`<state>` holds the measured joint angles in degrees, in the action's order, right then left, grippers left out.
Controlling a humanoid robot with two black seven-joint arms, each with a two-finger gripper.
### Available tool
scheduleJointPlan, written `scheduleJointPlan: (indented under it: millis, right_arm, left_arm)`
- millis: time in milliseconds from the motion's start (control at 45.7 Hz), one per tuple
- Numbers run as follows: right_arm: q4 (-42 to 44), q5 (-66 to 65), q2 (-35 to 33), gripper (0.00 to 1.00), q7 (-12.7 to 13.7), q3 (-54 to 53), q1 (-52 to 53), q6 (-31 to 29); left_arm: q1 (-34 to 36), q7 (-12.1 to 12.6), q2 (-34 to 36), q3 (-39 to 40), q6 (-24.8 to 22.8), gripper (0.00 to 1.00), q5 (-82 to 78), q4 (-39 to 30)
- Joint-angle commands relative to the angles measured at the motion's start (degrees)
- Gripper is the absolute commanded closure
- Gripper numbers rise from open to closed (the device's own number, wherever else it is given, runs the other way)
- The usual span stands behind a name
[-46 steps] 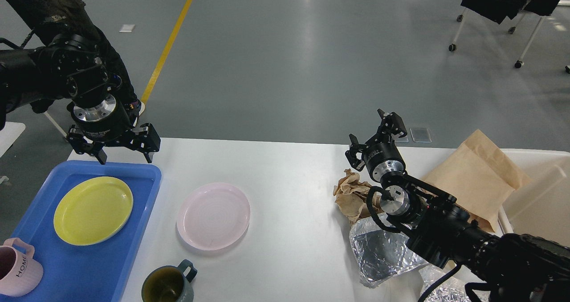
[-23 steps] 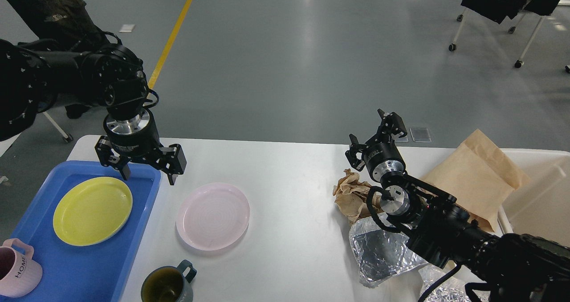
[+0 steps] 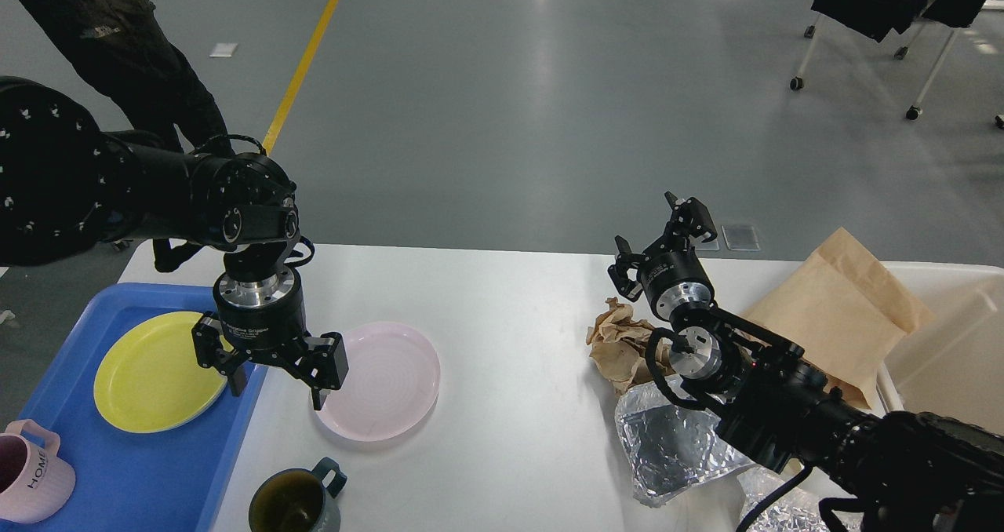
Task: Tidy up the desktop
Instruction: 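Lower the left gripper and grasp the dark mug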
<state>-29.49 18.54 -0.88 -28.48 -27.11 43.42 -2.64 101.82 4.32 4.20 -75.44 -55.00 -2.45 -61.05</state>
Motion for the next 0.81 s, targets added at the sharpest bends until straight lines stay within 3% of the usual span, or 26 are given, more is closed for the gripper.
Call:
scheduleJointPlan:
  millis: [0,460,788]
  right_arm:
    - [0.05,0.00,0.00,0.00,0.00,0.04,0.00,0.00]
    - [-0.04,0.00,0.00,0.00,0.00,0.04,0.00,0.00]
    - [-0.04,0.00,0.00,0.00,0.00,-0.05,0.00,0.00]
  left_arm:
    - [-0.13,-0.01,-0.07,-0.14,0.00,0.03,-0.01,-0.30]
    - [-4.08,0.08,0.19,0.03,0.00,0.03,-0.01,-2.49]
    - [-9.79,0.08,0.63,2.93,0.00,0.04,-0.01,0.40]
